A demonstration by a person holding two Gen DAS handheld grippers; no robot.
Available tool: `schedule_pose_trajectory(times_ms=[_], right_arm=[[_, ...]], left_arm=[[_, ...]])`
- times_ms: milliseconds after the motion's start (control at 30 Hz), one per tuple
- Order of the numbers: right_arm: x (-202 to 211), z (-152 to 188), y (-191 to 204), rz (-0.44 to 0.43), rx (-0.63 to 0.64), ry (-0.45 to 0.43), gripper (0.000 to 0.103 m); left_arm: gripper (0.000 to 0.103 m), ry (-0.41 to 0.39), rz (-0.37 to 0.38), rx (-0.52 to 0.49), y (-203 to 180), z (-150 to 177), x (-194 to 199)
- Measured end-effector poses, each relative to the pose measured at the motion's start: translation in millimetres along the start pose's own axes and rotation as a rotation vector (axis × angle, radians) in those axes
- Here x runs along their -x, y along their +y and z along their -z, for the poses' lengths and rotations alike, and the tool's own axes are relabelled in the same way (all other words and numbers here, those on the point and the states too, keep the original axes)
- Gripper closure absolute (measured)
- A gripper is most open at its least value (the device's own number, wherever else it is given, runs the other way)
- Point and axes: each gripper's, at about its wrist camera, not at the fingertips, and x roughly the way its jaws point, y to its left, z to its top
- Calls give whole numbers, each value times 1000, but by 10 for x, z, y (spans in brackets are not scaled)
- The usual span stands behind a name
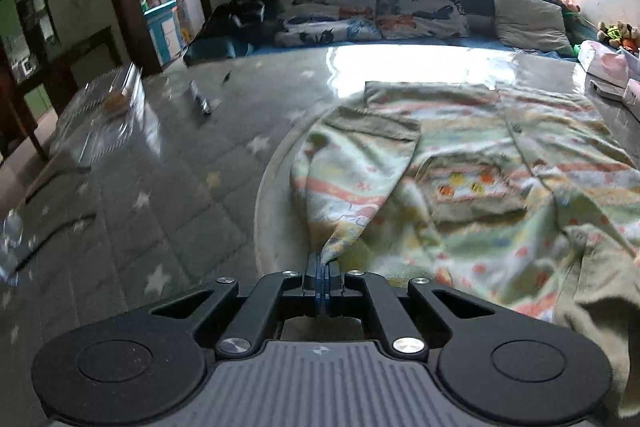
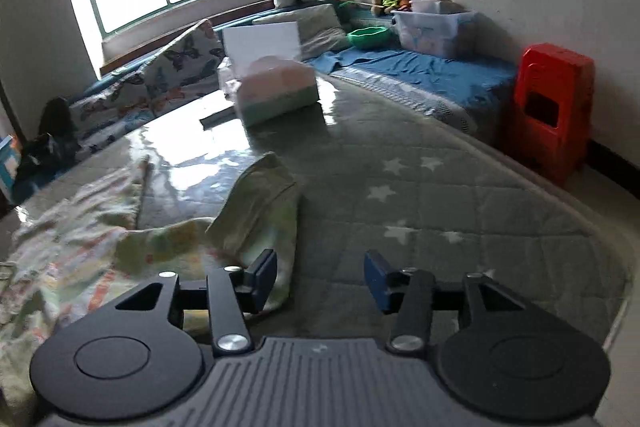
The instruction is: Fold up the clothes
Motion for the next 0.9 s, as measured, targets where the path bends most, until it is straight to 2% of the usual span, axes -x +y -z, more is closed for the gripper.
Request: schedule_pose_trajectory(times_ms=[33, 167, 200, 533, 700, 800, 867, 900], right_arm=[[12, 0, 31, -5, 24, -3, 49], [33, -20, 280, -38, 148, -25, 27], [8, -26, 351, -38, 174, -31, 25], [-502, -104, 608, -34, 244, 18, 18], [-619, -122, 520, 50, 248, 17, 18], [-594, -164, 323, 114, 210, -10, 18], [-558, -195, 168, 157, 177, -28, 18], [-543, -208, 92, 174, 163, -32, 18]], left_arm=[[101, 4, 3, 5, 8, 24, 9], [101, 8, 6, 16, 8, 77, 47], [101, 7, 7, 17, 1, 78, 57], [100, 14, -4, 27, -11, 65, 41], [97, 19, -10, 23, -17, 52, 40], [80, 21, -7, 20, -21, 38, 48], [58, 12, -10, 10, -45, 33, 77], [56, 5, -9, 2, -65, 31, 95]])
